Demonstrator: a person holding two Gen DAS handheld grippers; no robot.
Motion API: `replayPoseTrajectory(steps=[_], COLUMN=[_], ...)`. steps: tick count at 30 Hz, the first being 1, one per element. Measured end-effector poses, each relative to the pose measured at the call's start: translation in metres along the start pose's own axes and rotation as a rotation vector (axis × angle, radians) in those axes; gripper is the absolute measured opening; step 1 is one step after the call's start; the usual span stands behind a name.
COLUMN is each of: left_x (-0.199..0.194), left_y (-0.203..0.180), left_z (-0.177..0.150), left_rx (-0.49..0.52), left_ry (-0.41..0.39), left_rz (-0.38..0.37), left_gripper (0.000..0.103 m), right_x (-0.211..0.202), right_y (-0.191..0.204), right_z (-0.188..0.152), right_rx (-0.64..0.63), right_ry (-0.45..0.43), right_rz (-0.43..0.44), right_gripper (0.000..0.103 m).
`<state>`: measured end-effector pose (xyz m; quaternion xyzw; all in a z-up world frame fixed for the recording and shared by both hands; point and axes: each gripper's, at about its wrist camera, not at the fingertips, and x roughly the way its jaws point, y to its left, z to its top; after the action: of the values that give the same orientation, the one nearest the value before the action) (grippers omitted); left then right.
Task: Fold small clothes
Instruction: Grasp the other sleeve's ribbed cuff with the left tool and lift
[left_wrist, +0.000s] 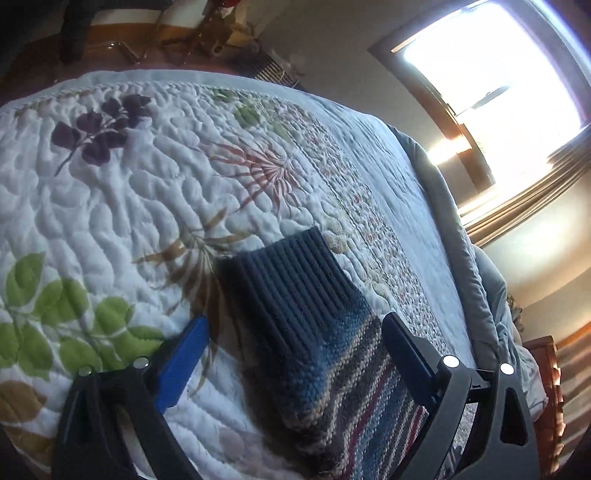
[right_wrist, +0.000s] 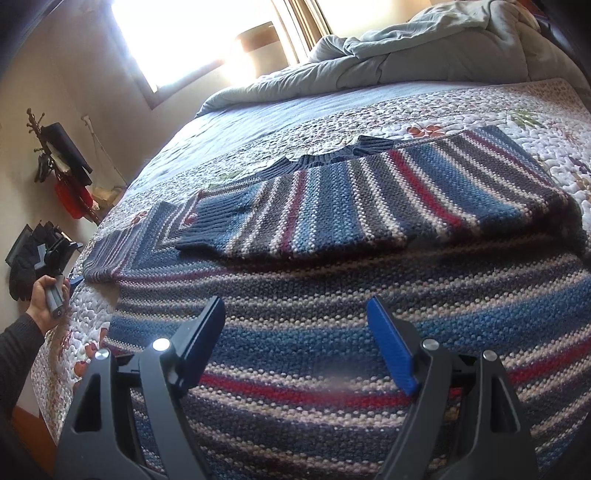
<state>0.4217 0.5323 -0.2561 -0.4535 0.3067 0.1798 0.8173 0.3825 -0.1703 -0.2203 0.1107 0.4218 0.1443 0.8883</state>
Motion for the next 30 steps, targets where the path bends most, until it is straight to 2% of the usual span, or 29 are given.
replayPoseTrajectory(steps=[4,6,7,8,10,12,13,14,17,22,25,30], left_x=[0.007,0.01,0.011,0.013,0.016,0.016,0.015,0.015,0.011,-0.008,-0.026,-0.066], left_y=[-0.006,-0.009,-0.009,-0.009,-0.006,-0.005,-0.005,-0.005,-0.006,-0.03,-0.061,-0.124], left_z=[0.002,0.001,0.002,0.002,0.003,0.003,0.003,0.004,0.005,0.002,0.002,-0.008], left_rx=[0.039,0.055,0.055,0.056,0.055,0.051,0.049,0.051,0.063,0.116,0.185,0.285], left_ry=[0.017,0.022,0.023,0.027,0.034,0.037,0.037,0.036,0.029,-0.012,-0.035,-0.073], left_rz=[-0.017,-0.009,-0.008,-0.001,0.017,0.019,0.023,0.035,0.072,0.077,0.073,0.021], left_gripper=[0.093,0.087,0.078,0.066,0.057,0.054,0.049,0.037,0.02,0.014,0.013,0.013], right_x=[0.001,0.001,0.001,0.002,0.002,0.003,0.004,0.004,0.004,0.004,0.001,-0.006], right_y=[0.002,0.004,0.004,0.005,0.005,0.005,0.005,0.005,0.005,0.003,0.003,0.0], right_z=[-0.002,-0.003,-0.003,-0.003,-0.004,-0.004,-0.005,-0.005,-0.004,-0.004,-0.002,0.003], right_rx=[-0.006,-0.012,-0.015,-0.015,-0.015,-0.017,-0.017,-0.018,-0.018,-0.006,-0.005,0.012], right_ry=[0.005,0.004,0.005,0.006,0.007,0.01,0.012,0.012,0.011,0.01,0.005,-0.008], right_rz=[-0.002,-0.002,-0.003,-0.003,-0.002,-0.003,-0.003,-0.003,0.001,0.007,0.016,0.04], right_gripper=[0.079,0.079,0.079,0.079,0.079,0.079,0.08,0.08,0.08,0.08,0.08,0.08])
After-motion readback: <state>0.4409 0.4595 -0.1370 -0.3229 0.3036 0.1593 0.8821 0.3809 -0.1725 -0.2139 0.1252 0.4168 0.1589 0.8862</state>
